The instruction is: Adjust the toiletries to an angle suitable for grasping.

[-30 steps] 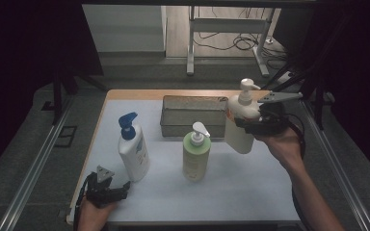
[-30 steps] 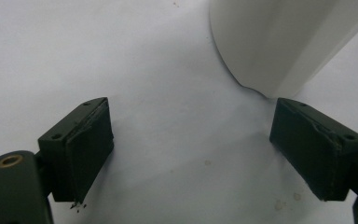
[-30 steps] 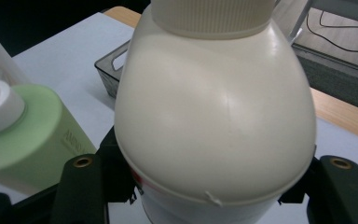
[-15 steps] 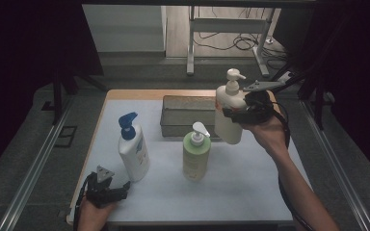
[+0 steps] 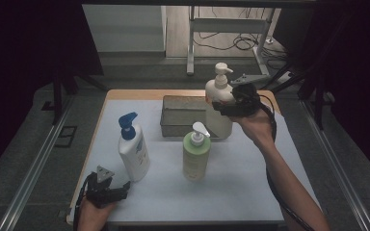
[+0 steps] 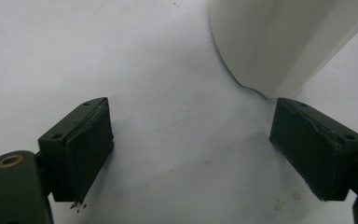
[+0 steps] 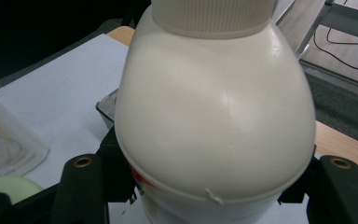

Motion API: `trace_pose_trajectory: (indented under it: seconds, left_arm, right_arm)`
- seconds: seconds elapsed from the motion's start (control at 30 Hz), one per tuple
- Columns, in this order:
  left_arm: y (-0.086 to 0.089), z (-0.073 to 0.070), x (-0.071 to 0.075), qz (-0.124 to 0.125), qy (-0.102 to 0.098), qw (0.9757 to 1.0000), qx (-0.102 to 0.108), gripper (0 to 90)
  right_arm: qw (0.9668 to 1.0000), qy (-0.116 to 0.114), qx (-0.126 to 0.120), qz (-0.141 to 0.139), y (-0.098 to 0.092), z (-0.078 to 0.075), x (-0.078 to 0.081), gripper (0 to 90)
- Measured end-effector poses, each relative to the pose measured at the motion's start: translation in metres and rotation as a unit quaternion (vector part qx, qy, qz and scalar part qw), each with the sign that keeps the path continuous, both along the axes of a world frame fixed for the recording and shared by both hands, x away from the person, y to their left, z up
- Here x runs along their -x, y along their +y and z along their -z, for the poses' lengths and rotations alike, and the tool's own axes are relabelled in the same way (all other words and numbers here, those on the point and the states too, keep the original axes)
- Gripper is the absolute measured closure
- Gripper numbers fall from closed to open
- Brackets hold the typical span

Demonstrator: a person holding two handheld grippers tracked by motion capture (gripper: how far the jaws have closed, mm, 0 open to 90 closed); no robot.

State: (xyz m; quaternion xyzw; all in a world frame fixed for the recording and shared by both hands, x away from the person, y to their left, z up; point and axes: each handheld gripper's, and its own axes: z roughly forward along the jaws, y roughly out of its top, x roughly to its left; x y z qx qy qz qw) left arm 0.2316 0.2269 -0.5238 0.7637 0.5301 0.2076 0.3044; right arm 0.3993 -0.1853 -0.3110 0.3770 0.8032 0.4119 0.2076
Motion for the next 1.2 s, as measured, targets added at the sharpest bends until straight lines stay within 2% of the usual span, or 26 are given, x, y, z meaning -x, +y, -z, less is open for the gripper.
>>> trace_pose_trajectory:
  seconds: [0.67, 1.2]
  left_arm:
    - [0.000, 0.000, 0.000, 0.000, -0.001, 1.0000, 0.000, 13.1]
    - [0.000, 0.000, 0.000, -0.001, 0.000, 1.0000, 0.002, 13.1]
  right_arm:
    - [0.9999, -0.009, -0.008, -0.005, 0.040, 0.006, -0.033, 37.7]
    - [0.9997, -0.013, -0.019, -0.009, 0.071, 0.019, -0.058, 37.7]
